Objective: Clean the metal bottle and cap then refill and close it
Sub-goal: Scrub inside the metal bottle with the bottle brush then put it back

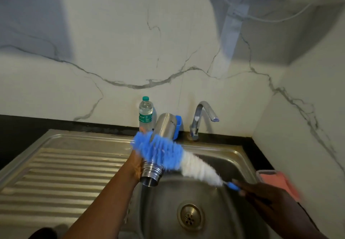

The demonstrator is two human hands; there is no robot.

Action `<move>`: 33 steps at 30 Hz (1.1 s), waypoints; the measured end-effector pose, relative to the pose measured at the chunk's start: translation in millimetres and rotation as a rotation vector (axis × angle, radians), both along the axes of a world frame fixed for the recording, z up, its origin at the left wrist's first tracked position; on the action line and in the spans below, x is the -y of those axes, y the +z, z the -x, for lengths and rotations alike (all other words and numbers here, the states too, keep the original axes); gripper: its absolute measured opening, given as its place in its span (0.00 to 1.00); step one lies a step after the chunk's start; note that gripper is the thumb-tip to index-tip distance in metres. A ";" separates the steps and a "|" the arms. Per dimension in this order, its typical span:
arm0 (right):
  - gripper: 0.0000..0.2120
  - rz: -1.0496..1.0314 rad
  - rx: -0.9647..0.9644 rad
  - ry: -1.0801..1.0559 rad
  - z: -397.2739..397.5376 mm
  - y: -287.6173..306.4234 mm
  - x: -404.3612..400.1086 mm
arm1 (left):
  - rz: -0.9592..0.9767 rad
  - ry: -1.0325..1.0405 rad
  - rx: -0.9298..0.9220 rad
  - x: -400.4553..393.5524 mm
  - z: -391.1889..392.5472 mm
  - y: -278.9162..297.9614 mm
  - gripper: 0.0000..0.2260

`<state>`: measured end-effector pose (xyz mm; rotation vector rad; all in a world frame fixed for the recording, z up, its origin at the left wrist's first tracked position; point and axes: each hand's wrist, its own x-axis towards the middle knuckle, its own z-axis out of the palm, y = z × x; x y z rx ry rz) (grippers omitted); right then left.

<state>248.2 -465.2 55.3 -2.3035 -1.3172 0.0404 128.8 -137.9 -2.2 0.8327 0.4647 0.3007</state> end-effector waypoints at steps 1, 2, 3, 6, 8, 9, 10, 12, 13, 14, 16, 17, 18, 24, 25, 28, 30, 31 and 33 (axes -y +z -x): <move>0.15 -0.004 -0.022 -0.005 0.3 -3.8 3.5 | -0.005 0.077 0.003 -3.8 -0.3 -3.5 0.25; 0.14 -0.016 -0.041 -0.038 -3.3 -5.9 5.7 | 0.041 0.059 0.043 -3.0 1.2 -0.1 0.23; 0.13 -0.040 -0.051 -0.064 -8.8 -7.1 5.5 | 0.104 -0.027 0.071 -4.2 -1.3 -0.8 0.26; 0.10 -0.080 -0.070 -0.151 -21.0 0.0 -4.2 | 0.204 -0.221 0.155 2.3 1.0 3.4 0.42; 0.12 -0.150 -0.077 -0.205 -26.2 3.3 -9.3 | 0.221 -0.317 0.198 5.8 -2.1 0.0 0.45; 0.13 -0.195 -0.057 -0.204 -27.9 2.6 -10.0 | 0.238 -0.333 0.236 7.2 -2.1 -1.1 0.44; 0.12 -0.210 -0.029 -0.179 -25.2 4.0 -7.6 | 0.276 -0.304 0.244 10.6 -0.8 2.2 0.42; 0.10 -0.150 0.053 -0.073 -24.3 0.8 4.4 | 0.212 -0.187 0.171 19.9 0.7 8.1 0.34; 0.11 -0.098 0.078 -0.025 -26.5 -5.8 11.9 | 0.193 -0.119 0.129 25.3 2.3 9.5 0.28; 0.12 -0.056 0.104 0.013 -29.0 -10.9 19.6 | 0.132 -0.017 0.055 32.5 2.5 14.7 0.28; 0.10 -0.036 0.052 0.063 -38.7 -10.6 29.6 | -0.059 0.111 -0.042 42.8 11.7 21.6 0.30; 0.09 -0.043 0.047 0.083 -47.8 -11.4 31.9 | -0.083 0.146 -0.075 47.1 11.4 20.8 0.21; 0.10 -0.080 0.041 0.068 -51.4 -8.3 31.3 | -0.035 0.129 0.019 49.0 10.7 26.2 0.11; 0.13 -0.402 -0.027 -0.015 -76.3 -11.1 17.3 | 0.141 -0.100 0.096 76.1 2.9 25.5 0.33; 0.12 -0.441 -0.065 -0.003 -79.5 -13.2 17.8 | 0.153 -0.097 0.089 80.3 1.4 27.3 0.34; 0.07 -0.330 -0.097 0.179 -67.5 -7.3 33.7 | 0.078 0.106 -0.027 87.4 0.2 26.4 0.39; 0.19 -0.311 -0.130 0.256 -65.5 -12.0 48.8 | 0.006 0.320 -0.116 73.9 6.1 10.4 0.33; 0.28 -0.357 -0.163 0.268 -68.6 -16.7 53.0 | 0.002 0.325 -0.127 70.5 8.4 2.7 0.34; 0.21 -0.350 -0.145 0.258 -64.7 -8.8 54.1 | -0.048 0.347 -0.154 77.3 13.1 7.5 0.30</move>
